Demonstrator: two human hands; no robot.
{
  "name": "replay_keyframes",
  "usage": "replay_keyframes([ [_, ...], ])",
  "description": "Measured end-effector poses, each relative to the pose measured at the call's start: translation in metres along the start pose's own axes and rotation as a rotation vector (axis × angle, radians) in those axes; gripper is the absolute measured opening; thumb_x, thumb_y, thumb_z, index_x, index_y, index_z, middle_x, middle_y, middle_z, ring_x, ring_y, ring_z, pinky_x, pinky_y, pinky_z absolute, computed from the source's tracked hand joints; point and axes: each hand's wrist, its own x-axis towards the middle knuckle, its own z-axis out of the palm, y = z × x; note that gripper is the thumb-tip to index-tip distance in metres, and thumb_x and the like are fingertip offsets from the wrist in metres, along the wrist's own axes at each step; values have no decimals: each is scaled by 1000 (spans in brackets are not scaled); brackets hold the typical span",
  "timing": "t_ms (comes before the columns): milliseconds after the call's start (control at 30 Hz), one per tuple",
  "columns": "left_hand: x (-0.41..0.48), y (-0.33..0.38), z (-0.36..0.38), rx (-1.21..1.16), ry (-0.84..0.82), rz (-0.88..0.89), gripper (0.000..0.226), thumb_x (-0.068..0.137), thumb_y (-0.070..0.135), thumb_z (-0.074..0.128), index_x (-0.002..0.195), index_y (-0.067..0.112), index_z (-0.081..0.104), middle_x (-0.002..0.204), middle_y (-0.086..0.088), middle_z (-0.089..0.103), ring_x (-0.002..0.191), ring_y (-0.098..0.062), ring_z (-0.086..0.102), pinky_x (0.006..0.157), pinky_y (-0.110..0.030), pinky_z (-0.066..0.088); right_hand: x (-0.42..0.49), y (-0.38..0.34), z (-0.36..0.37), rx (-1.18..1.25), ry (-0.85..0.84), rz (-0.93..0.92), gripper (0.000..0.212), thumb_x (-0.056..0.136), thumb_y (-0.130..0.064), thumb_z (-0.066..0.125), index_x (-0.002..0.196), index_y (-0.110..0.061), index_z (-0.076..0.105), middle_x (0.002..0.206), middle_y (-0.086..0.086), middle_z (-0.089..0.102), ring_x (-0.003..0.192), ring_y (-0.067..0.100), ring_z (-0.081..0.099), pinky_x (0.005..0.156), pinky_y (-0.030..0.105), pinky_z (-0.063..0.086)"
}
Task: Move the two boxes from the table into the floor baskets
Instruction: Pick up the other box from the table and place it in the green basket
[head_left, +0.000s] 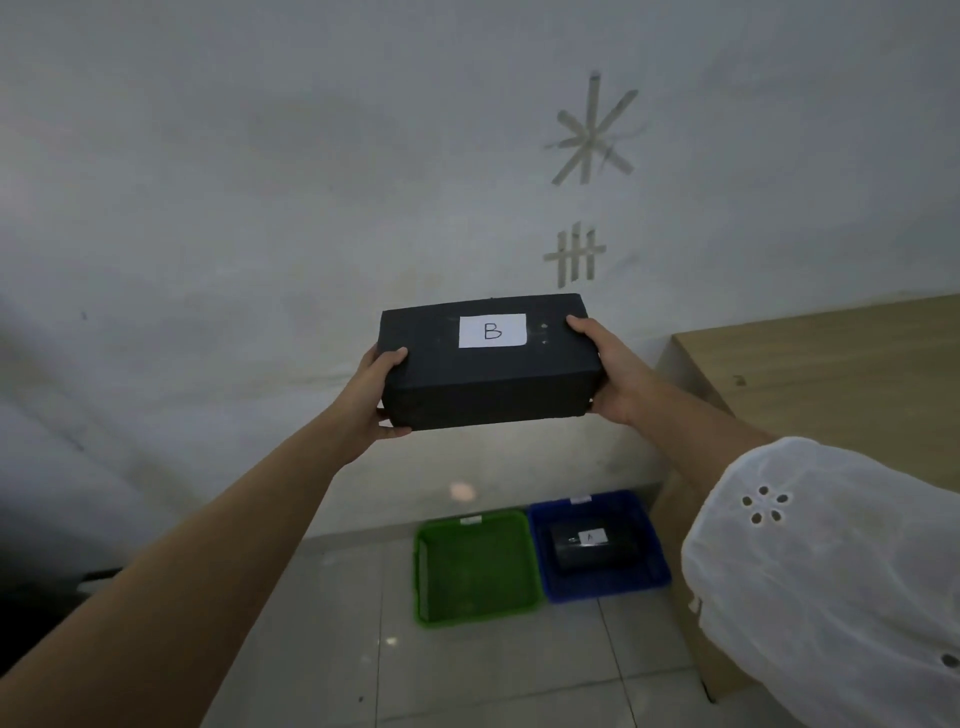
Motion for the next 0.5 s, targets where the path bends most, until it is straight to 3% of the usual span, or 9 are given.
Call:
replay_keyframes([
  [100, 13, -25, -17, -53, -2, -17, 46, 89, 37, 50, 133, 38, 36, 122, -1, 47, 106, -29, 53, 70, -44, 54, 17, 16, 15, -38, 5, 12, 32, 75, -48, 66, 99, -26, 63, 105, 3, 69, 100, 23, 62, 74, 38, 53],
  [267, 49, -84, -33, -143, 62, -75, 50, 89, 26, 55, 136, 34, 38, 131, -4, 49, 117, -29, 50, 94, -57, 45, 66, 69, 25, -57, -15, 44, 22, 82, -45, 60, 92, -27, 66, 75, -6, 76, 83, 16, 67, 63, 31, 50],
  [500, 129, -177, -43, -128, 79, -157, 51, 88, 21, 58, 135, 33, 40, 129, -5, 51, 117, -28, 51, 84, -49, 51, 159, 174, 5, -77, 16, 159, 23, 84, -50, 56, 93, -31, 65, 80, -8, 76, 91, 16, 64, 70, 36, 51],
])
